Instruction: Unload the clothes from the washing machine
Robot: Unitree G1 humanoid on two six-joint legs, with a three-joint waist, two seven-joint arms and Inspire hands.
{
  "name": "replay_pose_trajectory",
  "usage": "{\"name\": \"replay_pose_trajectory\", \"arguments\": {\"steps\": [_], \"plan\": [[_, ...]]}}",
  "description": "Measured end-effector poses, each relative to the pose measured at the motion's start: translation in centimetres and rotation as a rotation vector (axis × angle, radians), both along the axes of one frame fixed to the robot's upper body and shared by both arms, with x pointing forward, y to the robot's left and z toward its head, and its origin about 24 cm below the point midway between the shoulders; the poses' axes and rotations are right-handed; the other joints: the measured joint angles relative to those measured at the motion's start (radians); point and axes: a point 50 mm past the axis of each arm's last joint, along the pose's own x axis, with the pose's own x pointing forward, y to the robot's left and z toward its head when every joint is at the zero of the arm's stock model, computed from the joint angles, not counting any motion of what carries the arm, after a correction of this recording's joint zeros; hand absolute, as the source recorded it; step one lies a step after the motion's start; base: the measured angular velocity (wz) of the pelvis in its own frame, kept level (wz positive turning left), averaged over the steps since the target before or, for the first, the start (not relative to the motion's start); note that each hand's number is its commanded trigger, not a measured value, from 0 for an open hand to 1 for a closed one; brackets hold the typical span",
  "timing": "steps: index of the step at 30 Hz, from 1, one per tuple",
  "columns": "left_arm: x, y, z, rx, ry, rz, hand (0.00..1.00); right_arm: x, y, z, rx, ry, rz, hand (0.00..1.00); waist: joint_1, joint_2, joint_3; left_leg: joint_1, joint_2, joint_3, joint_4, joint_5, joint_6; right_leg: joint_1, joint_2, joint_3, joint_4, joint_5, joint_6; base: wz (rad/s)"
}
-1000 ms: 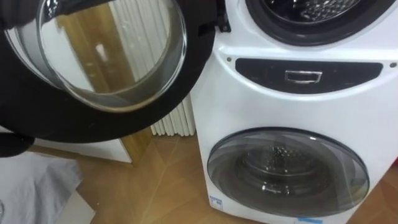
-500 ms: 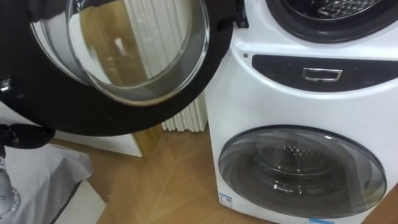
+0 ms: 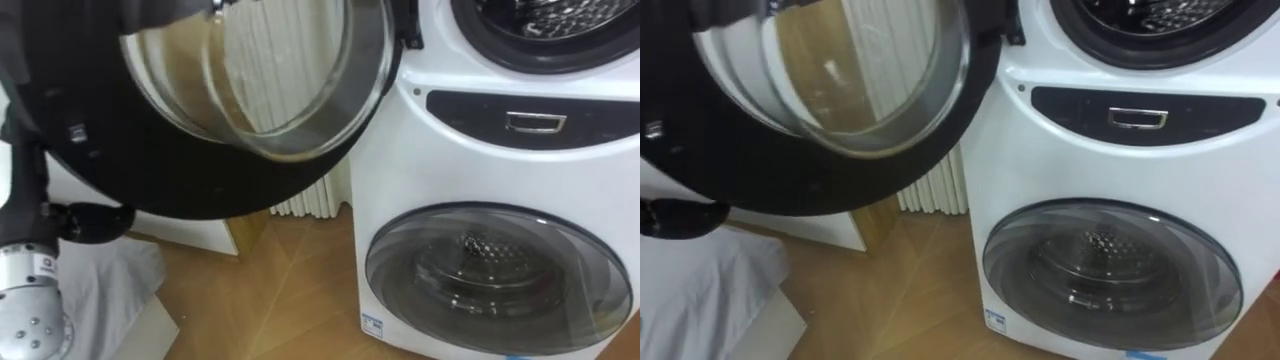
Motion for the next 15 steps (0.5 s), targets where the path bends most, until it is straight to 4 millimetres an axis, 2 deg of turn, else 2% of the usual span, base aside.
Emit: {"name": "replay_pose_trajectory", "arguments": {"steps": [1,2,4,6,8,10,11,12,14,15], "plan": [[0.0,-0.3,0.0,0.000,-0.001,-0.014,0.00,0.0,0.1,0.0,0.000,0.001,0.010,0.00,0.000,-0.003,-0.0012,-0.002,0.001,0.010,0.000,0.002,0.000,-0.002,-0.003,0.000,0.000,-0.001,0.002,0.23],[-0.1,-0.9,0.1,0.000,-0.003,-0.043,0.00,0.0,0.2,-0.1,0.001,0.001,0.014,0.00,0.000,-0.007,-0.0036,-0.008,0.002,0.032,-0.001,0.006,0.002,-0.009,-0.010,0.001,0.001,-0.001,0.014,0.24],[-0.3,-1.8,0.2,0.005,-0.006,-0.079,0.00,0.0,0.1,0.0,-0.005,-0.002,0.011,0.00,0.000,-0.008,-0.0035,-0.013,0.003,0.056,-0.004,0.015,0.008,-0.013,-0.017,0.001,0.001,0.003,0.022,0.19],[-1.1,-2.8,0.1,0.011,-0.002,-0.116,0.00,-0.2,0.2,-0.1,-0.004,0.006,0.017,0.00,0.000,-0.013,-0.0033,-0.010,0.012,0.102,-0.005,0.016,0.010,-0.020,-0.026,0.004,0.012,0.007,0.029,-0.04],[-1.5,-3.4,-0.2,0.003,0.009,-0.142,0.00,-0.3,0.5,-0.2,-0.003,0.018,0.038,0.00,0.001,-0.017,-0.0026,-0.011,0.021,0.135,-0.002,0.016,0.013,-0.031,-0.026,0.008,0.023,0.012,0.029,-0.13],[-1.4,-4.2,-0.4,-0.019,0.020,-0.175,0.00,-0.5,0.7,-0.3,-0.004,0.032,0.042,0.00,-0.004,-0.025,-0.0042,-0.013,0.038,0.188,0.000,0.012,0.017,-0.031,-0.029,0.013,0.017,0.009,0.025,0.02],[-1.4,-4.8,-0.5,-0.032,0.024,-0.201,0.00,-0.5,0.8,-0.4,-0.005,0.035,0.044,0.00,-0.011,-0.029,-0.0051,-0.014,0.045,0.220,-0.006,0.016,0.012,-0.036,-0.032,0.014,0.013,0.007,0.026,0.10],[-1.4,-5.4,-0.6,-0.042,0.032,-0.231,0.00,-0.4,0.7,-0.3,-0.005,0.035,0.043,0.00,-0.009,-0.033,-0.0078,-0.013,0.050,0.255,-0.021,0.025,-0.003,-0.047,-0.039,0.015,0.012,0.006,0.026,0.09],[-1.6,-6.1,-1.2,-0.064,0.063,-0.285,0.00,-0.3,0.9,-0.4,-0.003,0.032,0.045,0.00,-0.009,-0.034,-0.0086,-0.013,0.053,0.280,-0.026,0.033,-0.014,-0.054,-0.045,0.015,0.011,0.009,0.022,-0.10],[-1.9,-6.6,-1.8,-0.068,0.103,-0.320,0.00,-0.3,1.0,-0.4,-0.003,0.034,0.048,0.00,-0.010,-0.035,-0.0098,-0.014,0.054,0.286,-0.028,0.036,-0.020,-0.057,-0.051,0.008,0.008,0.011,0.014,-0.22]]}}
